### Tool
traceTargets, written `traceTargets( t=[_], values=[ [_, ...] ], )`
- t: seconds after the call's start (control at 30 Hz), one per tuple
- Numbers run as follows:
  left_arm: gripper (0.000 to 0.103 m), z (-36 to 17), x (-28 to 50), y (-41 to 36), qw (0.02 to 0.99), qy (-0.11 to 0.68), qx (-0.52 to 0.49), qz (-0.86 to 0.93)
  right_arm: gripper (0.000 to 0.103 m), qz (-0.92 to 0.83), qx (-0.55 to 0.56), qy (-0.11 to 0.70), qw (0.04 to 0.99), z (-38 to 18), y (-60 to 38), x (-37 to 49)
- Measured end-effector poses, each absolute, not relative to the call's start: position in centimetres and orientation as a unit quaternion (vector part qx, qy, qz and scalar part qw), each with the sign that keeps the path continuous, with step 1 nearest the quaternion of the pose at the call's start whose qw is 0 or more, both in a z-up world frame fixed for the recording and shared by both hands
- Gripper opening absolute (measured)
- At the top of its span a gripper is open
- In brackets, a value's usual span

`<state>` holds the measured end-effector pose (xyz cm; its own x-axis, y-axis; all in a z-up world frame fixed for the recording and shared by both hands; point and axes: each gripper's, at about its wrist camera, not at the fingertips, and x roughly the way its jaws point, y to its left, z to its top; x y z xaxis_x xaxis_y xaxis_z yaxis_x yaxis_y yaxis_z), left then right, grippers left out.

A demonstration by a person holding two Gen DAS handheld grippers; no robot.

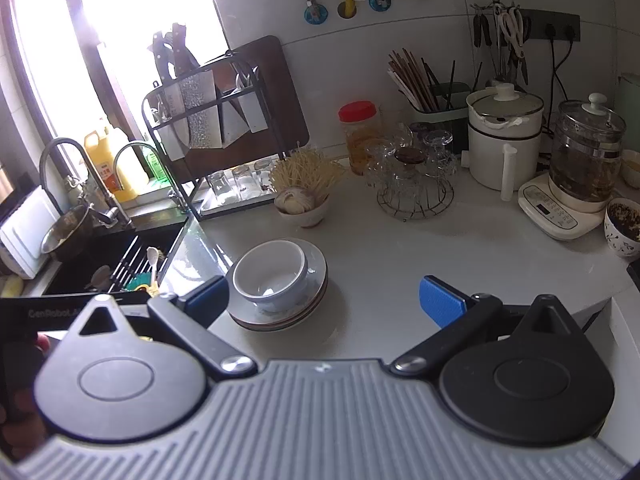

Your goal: Organize plates and bowls

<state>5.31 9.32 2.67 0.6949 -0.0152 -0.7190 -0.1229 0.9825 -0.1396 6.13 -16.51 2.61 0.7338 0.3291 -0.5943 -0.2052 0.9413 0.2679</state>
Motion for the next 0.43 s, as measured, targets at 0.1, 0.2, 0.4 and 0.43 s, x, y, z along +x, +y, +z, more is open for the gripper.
traceTargets(
  t=[0.1,0.2,0.4,0.43],
  values=[
    [0.100,2.68,5.28,9.24,0.916,0.389,-0.089,0.029,0.103,0.145,0.092,0.335,0.926,2.60,-16.54,6.22],
    [0.101,2.66,5.32,9.33,0.916,0.389,-0.089,0.030,0.103,0.146,0.096,0.339,0.924,2.55,-16.55,6.37],
    [0.101,3.25,5.69,9.47,0.920,0.381,-0.085,0.035,0.103,0.153,0.092,0.337,0.924,2.58,-16.41,6.77],
    [0.101,3.37,5.72,9.34,0.921,0.380,-0.082,0.034,0.103,0.152,0.091,0.336,0.925,2.63,-16.44,6.77]
  ],
)
